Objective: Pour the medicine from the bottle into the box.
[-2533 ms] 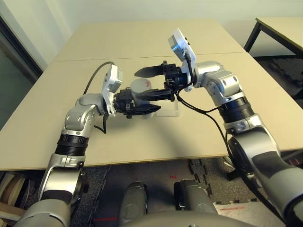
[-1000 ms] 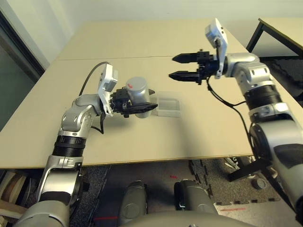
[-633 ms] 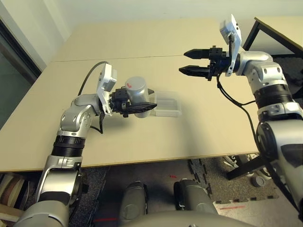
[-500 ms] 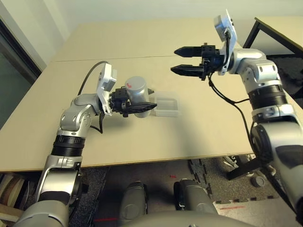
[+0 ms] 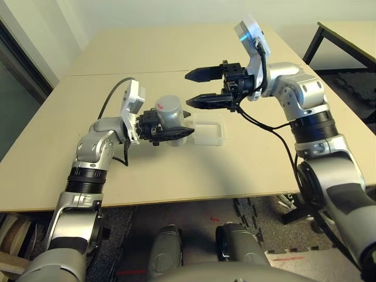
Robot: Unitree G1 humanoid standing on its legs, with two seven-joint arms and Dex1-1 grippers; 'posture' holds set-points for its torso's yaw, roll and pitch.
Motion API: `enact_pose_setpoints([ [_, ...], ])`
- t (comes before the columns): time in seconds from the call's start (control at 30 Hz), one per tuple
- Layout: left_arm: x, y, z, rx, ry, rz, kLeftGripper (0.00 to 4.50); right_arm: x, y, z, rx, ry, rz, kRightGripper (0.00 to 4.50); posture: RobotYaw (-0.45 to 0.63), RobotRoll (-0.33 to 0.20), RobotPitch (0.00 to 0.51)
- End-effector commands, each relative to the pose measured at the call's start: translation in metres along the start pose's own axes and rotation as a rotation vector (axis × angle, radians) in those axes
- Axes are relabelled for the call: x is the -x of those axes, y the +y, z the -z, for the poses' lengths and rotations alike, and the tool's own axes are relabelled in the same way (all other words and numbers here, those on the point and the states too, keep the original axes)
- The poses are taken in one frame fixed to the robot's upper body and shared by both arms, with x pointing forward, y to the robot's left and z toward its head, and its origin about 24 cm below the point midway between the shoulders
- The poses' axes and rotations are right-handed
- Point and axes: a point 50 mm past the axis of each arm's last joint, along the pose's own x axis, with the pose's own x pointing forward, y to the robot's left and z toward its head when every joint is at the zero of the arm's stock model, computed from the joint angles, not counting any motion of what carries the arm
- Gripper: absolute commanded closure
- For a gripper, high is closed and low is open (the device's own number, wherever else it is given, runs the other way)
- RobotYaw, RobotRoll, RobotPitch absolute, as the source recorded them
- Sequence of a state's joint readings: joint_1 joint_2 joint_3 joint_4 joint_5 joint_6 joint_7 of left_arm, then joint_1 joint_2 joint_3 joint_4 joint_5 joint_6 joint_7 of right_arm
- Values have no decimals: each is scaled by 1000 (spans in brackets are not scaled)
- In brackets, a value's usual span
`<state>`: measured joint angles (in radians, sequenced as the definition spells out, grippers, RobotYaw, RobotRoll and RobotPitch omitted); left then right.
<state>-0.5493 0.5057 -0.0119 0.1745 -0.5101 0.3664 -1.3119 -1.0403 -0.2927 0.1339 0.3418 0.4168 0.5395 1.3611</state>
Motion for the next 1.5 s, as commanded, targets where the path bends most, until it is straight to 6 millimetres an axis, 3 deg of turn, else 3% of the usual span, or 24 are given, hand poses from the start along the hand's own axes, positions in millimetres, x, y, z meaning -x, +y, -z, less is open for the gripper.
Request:
enact_pose_setpoints([
  [0.03, -4, 1, -1, -11, 3, 13, 1892, -11, 4, 0, 8, 20, -52, 0, -33, 0, 29],
  [0.73, -7, -1, 6, -17, 30, 26, 1892, -42, 2, 7, 39, 103, -98, 0, -26, 0, 28],
  [1.27, -7, -5, 9, -19, 67, 41, 1892, -46, 0, 14, 19, 129, -98, 0, -19, 0, 34],
  [1.37, -7, -6, 9, -20, 68, 39, 1892, -46, 0, 14, 12, 127, -102, 598, -17, 0, 34],
  [1.5, -7, -6, 9, -19, 65, 35, 1892, -47, 1, 15, 2, 127, -110, 1901, -16, 0, 33],
])
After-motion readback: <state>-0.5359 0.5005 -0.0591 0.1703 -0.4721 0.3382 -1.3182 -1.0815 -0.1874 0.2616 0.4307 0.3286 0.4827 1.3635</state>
